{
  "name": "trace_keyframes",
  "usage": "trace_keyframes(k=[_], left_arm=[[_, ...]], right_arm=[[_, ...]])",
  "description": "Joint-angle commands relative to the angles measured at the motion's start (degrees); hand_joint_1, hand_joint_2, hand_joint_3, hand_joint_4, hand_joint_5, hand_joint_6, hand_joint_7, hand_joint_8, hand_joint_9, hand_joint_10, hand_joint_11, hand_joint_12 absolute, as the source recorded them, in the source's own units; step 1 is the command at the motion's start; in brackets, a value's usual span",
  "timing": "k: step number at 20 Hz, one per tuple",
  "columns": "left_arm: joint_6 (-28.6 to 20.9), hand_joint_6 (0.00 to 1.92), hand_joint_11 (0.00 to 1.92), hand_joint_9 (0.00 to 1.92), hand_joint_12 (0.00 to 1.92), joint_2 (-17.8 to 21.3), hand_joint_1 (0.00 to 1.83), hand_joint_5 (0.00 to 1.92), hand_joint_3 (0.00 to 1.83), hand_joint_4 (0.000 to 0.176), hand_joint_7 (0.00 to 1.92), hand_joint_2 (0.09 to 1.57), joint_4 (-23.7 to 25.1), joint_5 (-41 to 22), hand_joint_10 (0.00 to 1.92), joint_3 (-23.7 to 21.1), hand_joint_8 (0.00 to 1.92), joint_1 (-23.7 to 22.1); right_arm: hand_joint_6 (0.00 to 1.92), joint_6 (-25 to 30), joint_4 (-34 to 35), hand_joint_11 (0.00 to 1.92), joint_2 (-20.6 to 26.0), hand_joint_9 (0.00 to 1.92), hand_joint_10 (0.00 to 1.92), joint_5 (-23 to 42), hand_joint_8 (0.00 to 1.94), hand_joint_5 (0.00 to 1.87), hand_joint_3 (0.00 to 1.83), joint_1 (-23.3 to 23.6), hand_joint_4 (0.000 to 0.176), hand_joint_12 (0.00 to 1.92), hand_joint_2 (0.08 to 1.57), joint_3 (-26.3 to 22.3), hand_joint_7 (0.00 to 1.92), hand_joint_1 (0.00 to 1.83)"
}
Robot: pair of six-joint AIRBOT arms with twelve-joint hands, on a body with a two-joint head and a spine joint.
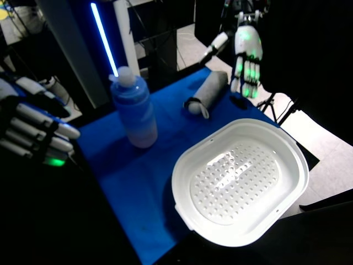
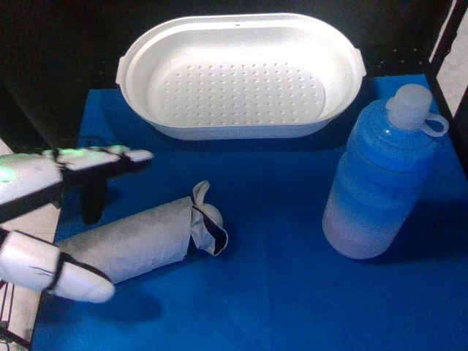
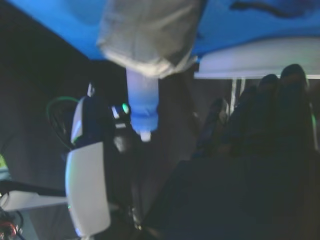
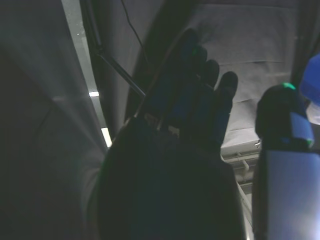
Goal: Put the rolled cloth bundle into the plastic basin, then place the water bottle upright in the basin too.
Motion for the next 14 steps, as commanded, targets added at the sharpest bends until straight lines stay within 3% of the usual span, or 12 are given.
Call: trace_keyframes(k=[1,2,7,11,12,13,14], left_arm=[[-0.12,0.02,0.0,0.02,0.0,-0.73,0.62,0.09,0.01,0.176,0.06,0.84,0.67,-2.19,0.01,0.43,0.01,-1.29],[-0.13,0.01,0.0,0.03,0.0,-1.82,0.63,0.15,0.0,0.176,0.09,0.85,3.58,0.81,0.0,1.11,0.01,-3.45],[-0.33,0.01,0.04,0.1,0.03,-3.81,0.67,0.19,0.0,0.176,0.11,0.84,11.76,8.22,0.01,1.6,0.0,-7.28],[-0.34,0.0,0.07,0.16,0.06,-3.93,0.69,0.15,0.0,0.176,0.13,0.85,12.79,9.22,0.02,1.64,0.01,-7.77],[-0.33,0.0,0.0,0.3,0.57,-3.94,0.72,0.22,0.0,0.156,0.29,0.87,12.78,9.21,0.01,1.72,0.01,-7.79],[-0.34,0.0,0.0,0.37,0.71,-4.03,0.74,0.25,0.0,0.142,0.37,0.89,12.65,9.22,0.02,1.89,0.01,-7.8],[-0.35,0.01,0.0,0.5,0.9,-4.21,0.81,0.36,0.01,0.082,0.53,0.98,12.33,9.24,0.05,2.17,0.03,-7.81]], right_arm=[[0.0,0.41,0.04,0.47,0.31,0.54,0.0,6.81,0.0,0.5,0.0,0.35,0.009,0.52,1.37,0.25,0.48,0.91],[0.0,0.41,0.04,0.52,0.28,0.56,0.0,6.81,0.0,0.51,0.0,0.35,0.007,0.42,1.37,0.26,0.48,0.9],[0.0,0.41,0.02,0.51,0.22,0.54,0.0,6.8,0.0,0.51,0.0,0.34,0.0,0.4,1.38,0.28,0.48,0.93],[0.0,0.41,0.02,0.52,0.05,0.55,0.0,6.69,0.0,0.52,0.0,0.34,0.01,0.38,1.38,0.29,0.49,0.89],[0.0,0.41,0.02,0.51,0.0,0.55,0.0,6.64,0.0,0.53,0.0,0.34,0.009,0.38,1.38,0.31,0.49,0.9],[0.0,0.41,0.02,0.51,-0.03,0.55,0.0,6.6,0.0,0.52,0.0,0.34,0.008,0.38,1.38,0.33,0.49,0.9],[0.0,0.41,0.02,0.51,-0.08,0.55,0.0,6.57,0.0,0.53,0.0,0.34,0.002,0.38,1.38,0.35,0.49,0.9]])
